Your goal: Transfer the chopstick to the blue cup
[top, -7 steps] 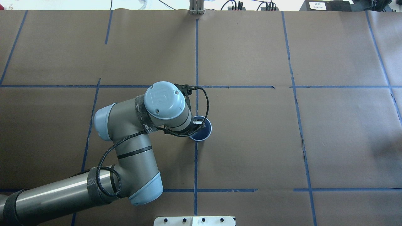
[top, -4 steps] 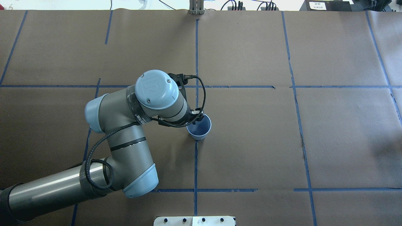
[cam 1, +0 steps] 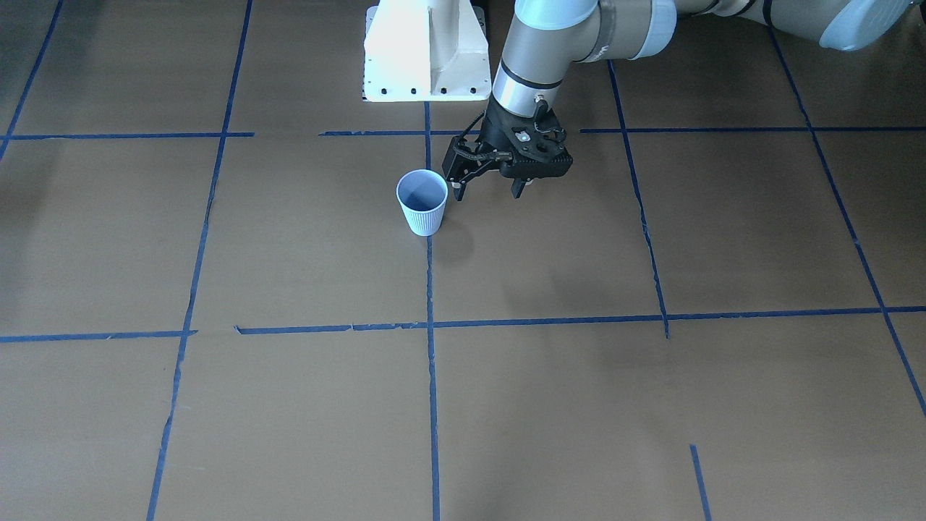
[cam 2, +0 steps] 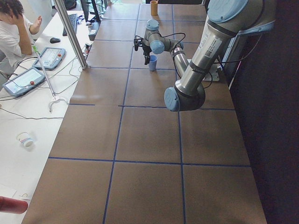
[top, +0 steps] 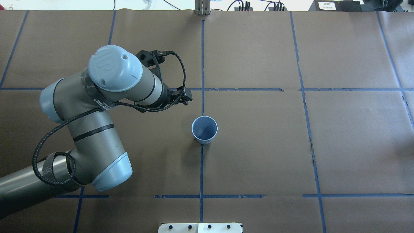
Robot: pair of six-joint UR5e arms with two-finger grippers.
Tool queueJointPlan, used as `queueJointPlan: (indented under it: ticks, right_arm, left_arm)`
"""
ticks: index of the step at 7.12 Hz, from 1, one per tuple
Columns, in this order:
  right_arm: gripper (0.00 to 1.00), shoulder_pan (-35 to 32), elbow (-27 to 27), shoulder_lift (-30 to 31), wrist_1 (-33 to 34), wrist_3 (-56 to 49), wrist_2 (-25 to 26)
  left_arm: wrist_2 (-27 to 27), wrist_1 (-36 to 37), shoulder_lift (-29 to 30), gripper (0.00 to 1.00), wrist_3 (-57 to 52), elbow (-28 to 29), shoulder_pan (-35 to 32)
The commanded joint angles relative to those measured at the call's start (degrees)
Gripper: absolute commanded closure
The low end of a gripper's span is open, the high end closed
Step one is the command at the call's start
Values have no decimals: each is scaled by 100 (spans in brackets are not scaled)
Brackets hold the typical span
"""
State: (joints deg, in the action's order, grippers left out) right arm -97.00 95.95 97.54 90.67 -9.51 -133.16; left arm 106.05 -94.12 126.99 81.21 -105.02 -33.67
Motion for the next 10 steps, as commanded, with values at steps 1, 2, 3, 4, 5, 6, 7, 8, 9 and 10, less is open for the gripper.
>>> queueJointPlan:
  ticks: [1,2,3,4,5,6,7,8,9,10]
  right_arm:
    - [4,-424,2,528,273,-814,1]
    - [7,-425,-76,503,397,-833,192]
    - [9,-416,-355,276,468,-772,385]
    - [9,-416,-627,-5,669,-745,335]
    - [10,-416,-935,-199,671,-728,300]
    - [10,-407,-1059,-296,688,-588,143]
    - [10,-398,-1069,-280,688,-369,-94]
    - [10,-398,-1157,-236,697,-367,-166]
    - [11,-398,-1244,-219,688,-376,-210]
    - [13,-381,-1263,-201,706,-376,-271]
  left_arm:
    - [-6,-18,-51,0,26,-62,-43]
    - [-6,-27,-121,0,26,-106,-43]
    - [-6,-36,-139,0,0,-185,-69]
    - [-6,-45,-182,0,-9,-203,-60]
    - [-6,-62,-200,0,-9,-273,-69]
    - [-6,-63,-235,0,-9,-360,-69]
    - [-6,-63,-253,0,-9,-378,-69]
    - [-14,-63,-262,0,-9,-396,-69]
    - [-14,-63,-262,0,-9,-405,-69]
    - [-14,-63,-271,0,17,-492,-69]
